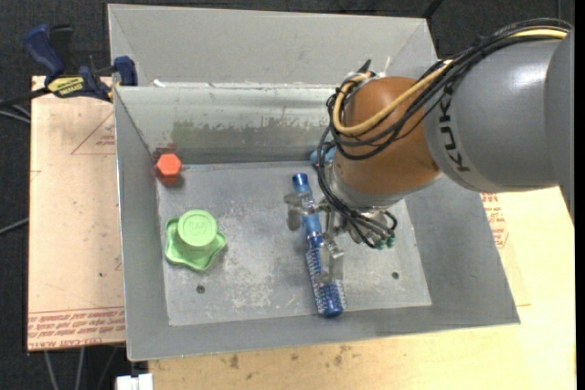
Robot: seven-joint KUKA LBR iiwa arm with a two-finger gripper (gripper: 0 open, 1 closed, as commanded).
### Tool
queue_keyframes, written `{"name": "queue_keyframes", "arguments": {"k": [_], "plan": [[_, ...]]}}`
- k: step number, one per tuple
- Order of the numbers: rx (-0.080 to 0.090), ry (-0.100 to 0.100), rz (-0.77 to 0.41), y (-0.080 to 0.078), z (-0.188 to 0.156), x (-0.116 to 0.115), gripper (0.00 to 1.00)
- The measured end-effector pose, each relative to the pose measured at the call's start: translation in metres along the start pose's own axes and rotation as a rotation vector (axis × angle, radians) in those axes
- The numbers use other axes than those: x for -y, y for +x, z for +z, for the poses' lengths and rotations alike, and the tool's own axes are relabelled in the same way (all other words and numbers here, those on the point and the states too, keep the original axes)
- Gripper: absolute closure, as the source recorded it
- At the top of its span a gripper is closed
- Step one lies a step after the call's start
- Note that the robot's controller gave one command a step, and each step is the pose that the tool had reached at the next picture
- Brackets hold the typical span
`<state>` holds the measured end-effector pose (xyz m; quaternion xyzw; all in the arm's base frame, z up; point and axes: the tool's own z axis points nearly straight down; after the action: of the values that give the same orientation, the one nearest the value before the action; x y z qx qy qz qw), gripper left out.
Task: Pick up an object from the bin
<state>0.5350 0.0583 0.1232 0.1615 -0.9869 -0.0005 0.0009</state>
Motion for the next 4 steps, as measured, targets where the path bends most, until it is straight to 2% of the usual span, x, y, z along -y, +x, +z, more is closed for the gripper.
{"name": "queue_keyframes", "arguments": {"k": [1, 2, 3, 4], "plan": [[-0.001, -0.001, 0.28, 0.0342, 0.0275, -0.0086, 0.0], [0.002, 0.0, 0.28, 0.0333, 0.0267, -0.0084, 1.0], [0.002, 0.0, 0.28, 0.0334, 0.0267, -0.0083, 0.0], [0.009, -0.001, 0.732, 0.0345, 0.0345, -0.0075, 0.0]]}}
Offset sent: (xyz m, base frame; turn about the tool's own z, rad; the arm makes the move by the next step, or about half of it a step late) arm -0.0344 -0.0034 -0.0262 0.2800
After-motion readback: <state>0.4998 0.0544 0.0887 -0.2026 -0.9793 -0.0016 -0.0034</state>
